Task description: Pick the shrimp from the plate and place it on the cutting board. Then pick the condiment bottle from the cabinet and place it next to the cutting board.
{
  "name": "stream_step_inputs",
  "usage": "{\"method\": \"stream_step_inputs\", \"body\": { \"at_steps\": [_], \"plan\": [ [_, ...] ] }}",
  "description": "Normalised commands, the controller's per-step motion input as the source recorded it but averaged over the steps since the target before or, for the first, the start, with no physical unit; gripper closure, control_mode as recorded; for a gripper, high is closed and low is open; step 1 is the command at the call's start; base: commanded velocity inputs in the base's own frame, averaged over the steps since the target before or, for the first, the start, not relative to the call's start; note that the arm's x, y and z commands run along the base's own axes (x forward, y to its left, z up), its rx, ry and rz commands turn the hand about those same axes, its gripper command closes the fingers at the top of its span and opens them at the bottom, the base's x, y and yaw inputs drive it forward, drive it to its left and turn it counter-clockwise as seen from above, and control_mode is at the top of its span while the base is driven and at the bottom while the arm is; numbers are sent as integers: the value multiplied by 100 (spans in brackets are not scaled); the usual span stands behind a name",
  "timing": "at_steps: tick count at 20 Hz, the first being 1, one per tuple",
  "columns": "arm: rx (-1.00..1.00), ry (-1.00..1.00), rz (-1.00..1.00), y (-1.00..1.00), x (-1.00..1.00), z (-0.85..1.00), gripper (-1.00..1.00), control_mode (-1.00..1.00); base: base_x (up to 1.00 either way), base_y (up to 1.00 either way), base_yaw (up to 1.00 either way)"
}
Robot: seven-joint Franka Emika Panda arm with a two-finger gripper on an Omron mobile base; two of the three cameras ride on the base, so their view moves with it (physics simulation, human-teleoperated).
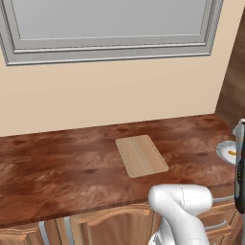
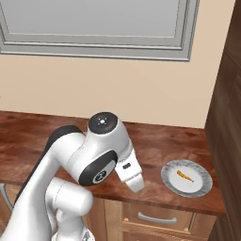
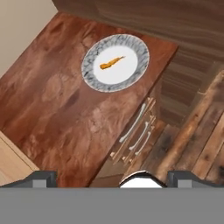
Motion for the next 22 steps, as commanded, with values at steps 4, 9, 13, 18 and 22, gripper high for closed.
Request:
{"method": "stream_step_inputs", "body": {
  "at_steps": [4, 9, 13, 18, 22],
  "plan": [
    [0, 0, -12, -19, 43, -32, -100, -100, 0, 0, 0],
    [0, 0, -7, -36, 44, -10, -100, -100, 0, 0, 0],
    [2, 0, -3, -45, 38, -5, -100, -100, 0, 0, 0],
    [3, 0, -1, -36, 34, -7, -100, -100, 0, 0, 0],
    [2, 0, -3, -28, 28, -19, -100, -100, 0, 0, 0]
  ]
}}
